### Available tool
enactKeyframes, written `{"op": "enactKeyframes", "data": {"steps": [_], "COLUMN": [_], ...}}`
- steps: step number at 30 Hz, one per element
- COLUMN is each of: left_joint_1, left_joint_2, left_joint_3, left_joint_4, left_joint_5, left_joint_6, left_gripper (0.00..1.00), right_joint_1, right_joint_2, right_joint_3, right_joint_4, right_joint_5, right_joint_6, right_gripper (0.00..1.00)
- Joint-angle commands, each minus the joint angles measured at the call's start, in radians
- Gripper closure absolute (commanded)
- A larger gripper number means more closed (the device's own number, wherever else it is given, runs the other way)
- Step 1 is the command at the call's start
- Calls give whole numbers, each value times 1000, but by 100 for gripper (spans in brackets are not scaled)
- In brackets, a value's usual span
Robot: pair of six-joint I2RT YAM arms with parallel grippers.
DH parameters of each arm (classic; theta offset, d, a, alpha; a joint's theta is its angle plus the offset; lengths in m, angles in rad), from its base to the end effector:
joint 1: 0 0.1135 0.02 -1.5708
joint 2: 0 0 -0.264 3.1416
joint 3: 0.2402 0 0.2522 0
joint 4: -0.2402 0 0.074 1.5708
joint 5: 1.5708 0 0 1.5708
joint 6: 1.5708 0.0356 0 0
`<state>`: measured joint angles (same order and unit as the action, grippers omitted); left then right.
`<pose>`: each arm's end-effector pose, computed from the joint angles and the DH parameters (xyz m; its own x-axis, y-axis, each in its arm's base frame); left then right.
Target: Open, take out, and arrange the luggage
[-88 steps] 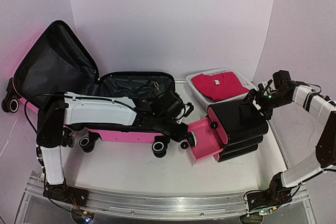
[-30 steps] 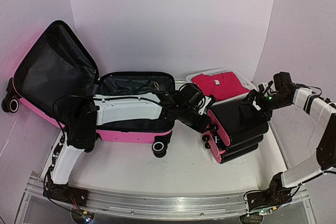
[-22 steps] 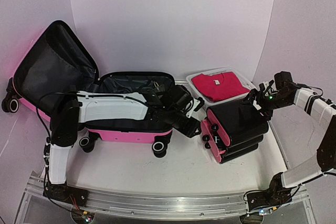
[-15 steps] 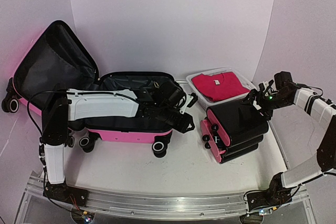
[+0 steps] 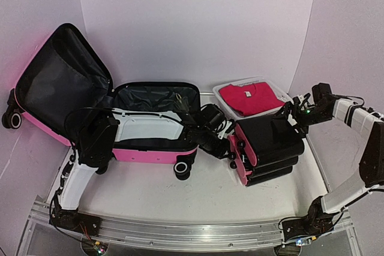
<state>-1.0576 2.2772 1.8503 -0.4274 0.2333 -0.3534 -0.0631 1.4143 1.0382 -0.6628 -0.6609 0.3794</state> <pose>0.2435 -0.4488 0.1856 -0.6665 0.4968 -0.5558 0.7370 0.5514 -0.3909 0.2813 0.0041 0.2521 -0.8956 0.3496 -0.2752 0.0762 0.7299 0.6792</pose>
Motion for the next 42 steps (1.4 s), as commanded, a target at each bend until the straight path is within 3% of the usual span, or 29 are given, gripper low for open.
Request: {"op": "enactKeyframes", "data": {"steps": [1, 8, 12, 14, 18, 20, 23, 25, 30, 42], "left_joint_1": [2, 19, 50, 69, 91, 92, 90, 84, 45, -4], "left_joint_2": [51, 102, 19, -59, -232, -265, -243, -198, -81, 134], "left_joint_3": [160, 249, 130, 35, -122, -161, -204, -169, -20, 288], "left_joint_4": [87, 101, 99, 98, 85, 81, 133, 149, 161, 150], "left_joint_5": [62, 105, 90, 82, 111, 173, 205, 215, 145, 191], "left_joint_6": [11, -8, -2, 29, 119, 135, 99, 62, 65, 43], "left_gripper": [73, 70, 69, 63, 40, 37, 44, 53, 63, 62], "right_joint_1": [16, 16, 16, 16, 16, 16, 16, 16, 16, 1], "right_joint_2": [-52, -152, -153, -136, -98, -85, -64, -53, -60, -125], "right_joint_3": [-26, -82, -73, -55, -2, 17, 30, 38, 44, 28], "right_joint_4": [8, 56, 44, 10, -71, -102, -120, -127, -138, -166], "right_joint_5": [-103, -30, 50, 90, 78, 67, 109, 146, 209, 360], "right_joint_6": [35, 155, 104, 40, -108, -161, -160, -127, -110, -90], "right_gripper": [2, 2, 2, 2, 2, 2, 2, 4, 8, 7]}}
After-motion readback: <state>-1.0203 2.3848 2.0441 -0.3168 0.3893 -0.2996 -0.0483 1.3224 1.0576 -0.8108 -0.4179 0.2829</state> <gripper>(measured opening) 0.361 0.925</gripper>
